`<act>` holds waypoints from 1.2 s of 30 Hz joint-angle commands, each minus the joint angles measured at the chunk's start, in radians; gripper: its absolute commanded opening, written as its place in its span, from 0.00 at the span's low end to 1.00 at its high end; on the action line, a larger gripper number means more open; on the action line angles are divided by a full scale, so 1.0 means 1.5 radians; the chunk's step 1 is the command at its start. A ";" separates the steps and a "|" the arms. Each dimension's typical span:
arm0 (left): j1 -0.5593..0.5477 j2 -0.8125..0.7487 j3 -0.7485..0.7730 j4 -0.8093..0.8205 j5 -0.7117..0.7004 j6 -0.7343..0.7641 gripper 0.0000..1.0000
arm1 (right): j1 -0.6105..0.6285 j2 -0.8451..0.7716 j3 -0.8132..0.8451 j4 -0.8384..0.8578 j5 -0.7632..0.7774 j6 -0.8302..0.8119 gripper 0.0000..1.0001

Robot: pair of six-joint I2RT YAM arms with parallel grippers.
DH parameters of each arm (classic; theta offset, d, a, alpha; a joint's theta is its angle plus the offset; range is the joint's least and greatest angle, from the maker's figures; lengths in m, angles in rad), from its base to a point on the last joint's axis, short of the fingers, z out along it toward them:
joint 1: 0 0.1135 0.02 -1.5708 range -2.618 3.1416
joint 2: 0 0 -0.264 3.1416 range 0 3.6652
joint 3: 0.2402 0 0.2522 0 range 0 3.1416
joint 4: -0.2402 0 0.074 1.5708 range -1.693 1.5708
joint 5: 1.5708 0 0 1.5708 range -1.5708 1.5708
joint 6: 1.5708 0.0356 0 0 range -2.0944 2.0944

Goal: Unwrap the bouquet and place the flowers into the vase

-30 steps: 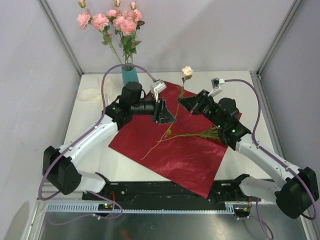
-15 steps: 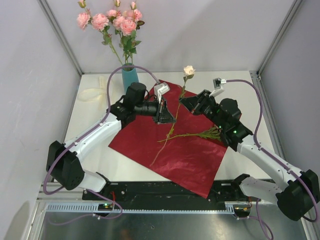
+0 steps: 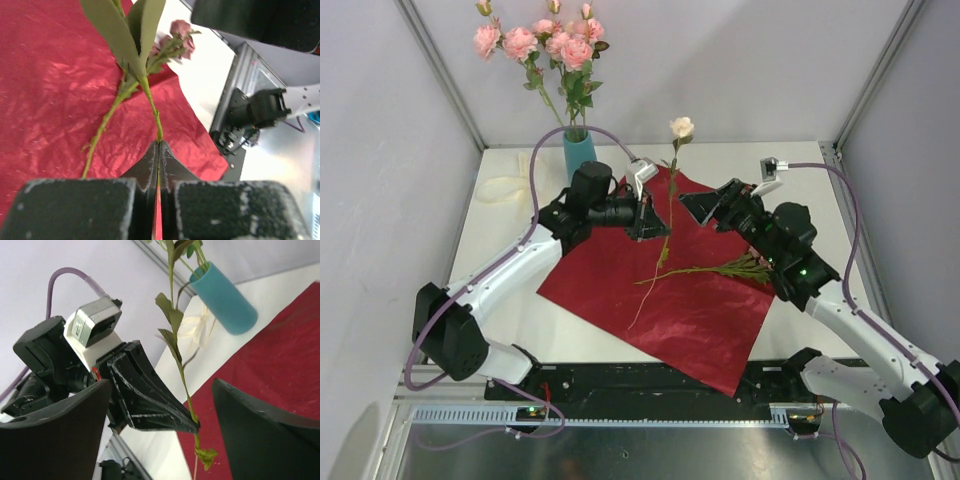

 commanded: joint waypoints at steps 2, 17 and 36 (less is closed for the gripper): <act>0.019 -0.055 0.066 0.015 -0.153 0.013 0.00 | 0.004 -0.067 0.030 -0.040 0.040 -0.023 0.97; 0.159 -0.064 0.233 0.223 -0.527 0.149 0.00 | -0.003 -0.165 0.021 -0.121 0.102 -0.099 0.99; 0.309 0.173 0.422 0.350 -0.464 0.173 0.00 | -0.078 -0.149 0.016 -0.118 0.053 -0.124 0.99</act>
